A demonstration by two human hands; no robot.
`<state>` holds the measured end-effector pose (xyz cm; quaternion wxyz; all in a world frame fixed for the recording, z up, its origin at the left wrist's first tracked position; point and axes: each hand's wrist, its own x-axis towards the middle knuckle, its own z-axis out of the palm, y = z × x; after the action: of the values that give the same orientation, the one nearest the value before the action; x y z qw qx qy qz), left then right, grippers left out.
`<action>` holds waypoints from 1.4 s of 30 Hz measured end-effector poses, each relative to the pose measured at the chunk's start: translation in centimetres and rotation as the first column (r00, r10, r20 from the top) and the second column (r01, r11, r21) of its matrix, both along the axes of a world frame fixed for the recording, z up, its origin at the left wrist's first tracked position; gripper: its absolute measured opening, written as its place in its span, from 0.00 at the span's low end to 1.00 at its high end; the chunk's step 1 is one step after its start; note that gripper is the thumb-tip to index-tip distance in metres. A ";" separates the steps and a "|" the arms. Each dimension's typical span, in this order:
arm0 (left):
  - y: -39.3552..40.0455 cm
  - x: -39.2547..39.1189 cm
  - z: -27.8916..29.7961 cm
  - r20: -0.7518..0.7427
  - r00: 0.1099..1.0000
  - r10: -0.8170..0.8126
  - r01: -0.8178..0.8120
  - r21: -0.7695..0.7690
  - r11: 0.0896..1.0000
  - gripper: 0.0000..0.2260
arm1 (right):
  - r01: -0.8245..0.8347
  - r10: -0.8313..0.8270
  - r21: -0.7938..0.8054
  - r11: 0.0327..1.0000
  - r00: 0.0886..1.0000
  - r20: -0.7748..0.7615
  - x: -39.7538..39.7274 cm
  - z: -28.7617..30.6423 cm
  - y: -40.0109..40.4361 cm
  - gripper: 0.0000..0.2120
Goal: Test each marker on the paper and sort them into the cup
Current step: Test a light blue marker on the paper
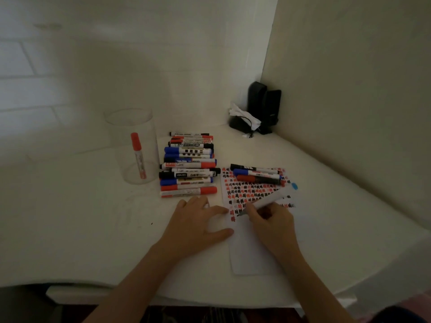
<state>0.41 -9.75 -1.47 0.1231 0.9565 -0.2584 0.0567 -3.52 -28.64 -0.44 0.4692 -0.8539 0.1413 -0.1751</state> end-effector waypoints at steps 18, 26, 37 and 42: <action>0.1 0.0 0.1 -0.007 1.000 -0.006 0.006 -0.007 1.000 0.34 | -0.007 0.008 -0.061 0.998 0.999 0.031 0.3 -0.5 -0.1 0.10; -0.1 -0.1 0.6 -0.036 0.999 -0.001 0.002 0.019 1.000 0.28 | -0.019 0.019 -0.046 0.999 1.000 0.009 0.3 -0.4 0.1 0.11; 0.2 -0.1 0.6 -0.110 0.993 -0.042 0.024 -0.160 0.987 0.23 | -0.012 0.010 0.037 0.999 0.999 0.040 0.0 -0.1 0.0 0.10; 1.5 0.5 0.5 -0.289 0.951 -0.110 -0.089 -0.596 0.798 0.11 | -0.001 -0.018 0.263 0.965 0.998 0.068 -0.2 0.6 -0.4 0.07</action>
<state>0.90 -8.28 -1.01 0.4600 0.8627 -0.2096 -0.0152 -3.70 -29.00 0.18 0.5820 -0.7770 0.1505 -0.1865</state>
